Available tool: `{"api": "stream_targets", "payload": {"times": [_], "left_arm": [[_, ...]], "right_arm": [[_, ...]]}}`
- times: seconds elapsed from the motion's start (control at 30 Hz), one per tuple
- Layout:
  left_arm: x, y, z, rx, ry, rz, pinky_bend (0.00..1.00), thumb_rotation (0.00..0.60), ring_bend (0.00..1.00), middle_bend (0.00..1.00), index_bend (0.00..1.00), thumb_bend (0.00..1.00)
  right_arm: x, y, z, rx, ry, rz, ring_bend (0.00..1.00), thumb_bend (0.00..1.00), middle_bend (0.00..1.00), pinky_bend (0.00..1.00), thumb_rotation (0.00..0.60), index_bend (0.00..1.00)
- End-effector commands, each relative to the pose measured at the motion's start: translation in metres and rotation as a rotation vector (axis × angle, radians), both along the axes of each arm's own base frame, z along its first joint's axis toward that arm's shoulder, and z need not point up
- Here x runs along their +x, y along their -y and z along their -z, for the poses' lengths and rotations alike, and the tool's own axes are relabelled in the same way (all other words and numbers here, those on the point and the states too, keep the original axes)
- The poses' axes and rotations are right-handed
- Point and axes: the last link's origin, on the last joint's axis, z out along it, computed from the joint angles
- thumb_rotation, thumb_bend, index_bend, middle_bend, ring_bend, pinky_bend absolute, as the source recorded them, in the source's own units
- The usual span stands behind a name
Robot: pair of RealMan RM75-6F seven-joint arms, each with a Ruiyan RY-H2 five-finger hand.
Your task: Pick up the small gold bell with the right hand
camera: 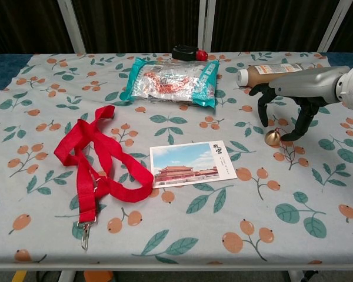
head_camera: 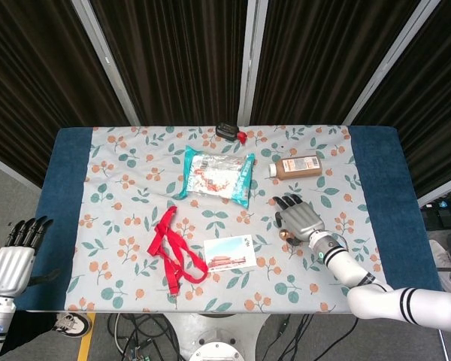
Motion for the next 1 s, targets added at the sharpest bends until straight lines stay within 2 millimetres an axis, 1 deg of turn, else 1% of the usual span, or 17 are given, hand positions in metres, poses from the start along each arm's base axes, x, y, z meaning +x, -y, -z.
{"api": "stream_targets", "payload": {"times": [0.03, 0.17, 0.33, 0.63, 1.0], "left_arm": [[-0.0007, 0.0004, 0.0005, -0.002, 0.001, -0.002, 0.04, 0.600, 0.00, 0.03, 0.07, 0.01], [-0.0017, 0.0006, 0.0005, -0.001, 0.003, -0.003, 0.04, 0.600, 0.00, 0.03, 0.07, 0.01], [-0.0023, 0.0007, 0.0005, -0.001, 0.005, -0.006, 0.04, 0.600, 0.00, 0.03, 0.07, 0.01], [-0.0040, 0.0015, 0.0003, 0.000, 0.009, -0.011, 0.04, 0.600, 0.00, 0.03, 0.07, 0.01], [-0.0045, 0.0023, -0.0002, -0.001, 0.012, -0.011, 0.04, 0.600, 0.00, 0.03, 0.07, 0.01]], "right_arm": [[-0.0004, 0.0003, 0.0004, -0.003, -0.001, -0.001, 0.00, 0.17, 0.00, 0.00, 0.600, 0.47], [-0.0001, 0.0006, 0.0013, -0.002, -0.001, 0.001, 0.00, 0.18, 0.00, 0.00, 0.600, 0.48], [-0.0009, 0.0012, 0.0030, 0.003, -0.002, 0.016, 0.00, 0.23, 0.00, 0.00, 0.600, 0.49], [0.0003, 0.0017, 0.0053, 0.007, -0.001, 0.018, 0.00, 0.24, 0.00, 0.00, 0.600, 0.49], [-0.0003, 0.0018, 0.0050, 0.009, -0.003, 0.023, 0.00, 0.28, 0.00, 0.00, 0.600, 0.52]]}}
